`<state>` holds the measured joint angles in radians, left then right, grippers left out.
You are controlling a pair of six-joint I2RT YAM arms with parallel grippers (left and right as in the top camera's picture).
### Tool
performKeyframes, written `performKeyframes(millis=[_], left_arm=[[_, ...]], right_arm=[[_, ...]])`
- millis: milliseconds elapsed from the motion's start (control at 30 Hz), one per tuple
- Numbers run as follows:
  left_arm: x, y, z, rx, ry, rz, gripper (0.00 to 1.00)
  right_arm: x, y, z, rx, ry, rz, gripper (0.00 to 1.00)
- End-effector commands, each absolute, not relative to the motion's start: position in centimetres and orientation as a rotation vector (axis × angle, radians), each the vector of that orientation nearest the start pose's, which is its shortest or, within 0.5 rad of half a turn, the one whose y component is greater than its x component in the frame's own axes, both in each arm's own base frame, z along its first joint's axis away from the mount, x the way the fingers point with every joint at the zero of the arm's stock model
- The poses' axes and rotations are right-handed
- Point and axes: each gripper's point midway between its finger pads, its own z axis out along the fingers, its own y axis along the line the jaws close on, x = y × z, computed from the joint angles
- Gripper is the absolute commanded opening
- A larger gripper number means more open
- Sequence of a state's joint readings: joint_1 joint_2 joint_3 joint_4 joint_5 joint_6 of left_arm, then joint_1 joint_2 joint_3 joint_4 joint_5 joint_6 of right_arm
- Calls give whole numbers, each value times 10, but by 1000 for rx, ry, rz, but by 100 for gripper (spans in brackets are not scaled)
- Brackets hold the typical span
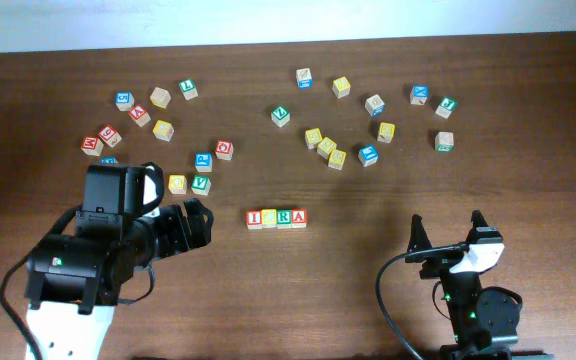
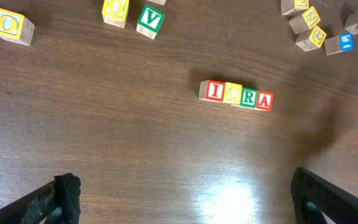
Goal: Spell out ICRA
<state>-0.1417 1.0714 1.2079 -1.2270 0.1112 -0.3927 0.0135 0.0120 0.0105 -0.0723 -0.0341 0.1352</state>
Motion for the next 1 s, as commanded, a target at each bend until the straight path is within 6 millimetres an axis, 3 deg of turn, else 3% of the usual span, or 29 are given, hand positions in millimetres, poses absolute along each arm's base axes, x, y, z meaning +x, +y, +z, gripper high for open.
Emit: performKeyframes(millis=[0, 233, 367, 467, 567, 700, 833, 967], left_arm=[[237, -52, 225, -295, 2657, -311, 99], [219, -41, 218, -323, 2722, -228, 99], [206, -30, 233, -325, 2594, -198, 99], [194, -23, 239, -308, 2369, -218, 99], [170, -19, 213, -297, 2261, -247, 99], [173, -6, 184, -336, 2235, -161, 99], [191, -6, 180, -334, 2083, -186, 99], [205, -4, 189, -336, 1930, -208, 99]], right_arm=[[246, 5, 156, 91, 1647, 125, 98], [246, 5, 156, 91, 1647, 125, 98], [246, 5, 156, 91, 1647, 125, 98], [246, 5, 156, 91, 1647, 125, 98], [246, 5, 156, 90, 1647, 125, 98], [246, 5, 156, 91, 1647, 125, 98], [246, 5, 156, 90, 1647, 125, 98], [246, 5, 156, 91, 1647, 125, 98]])
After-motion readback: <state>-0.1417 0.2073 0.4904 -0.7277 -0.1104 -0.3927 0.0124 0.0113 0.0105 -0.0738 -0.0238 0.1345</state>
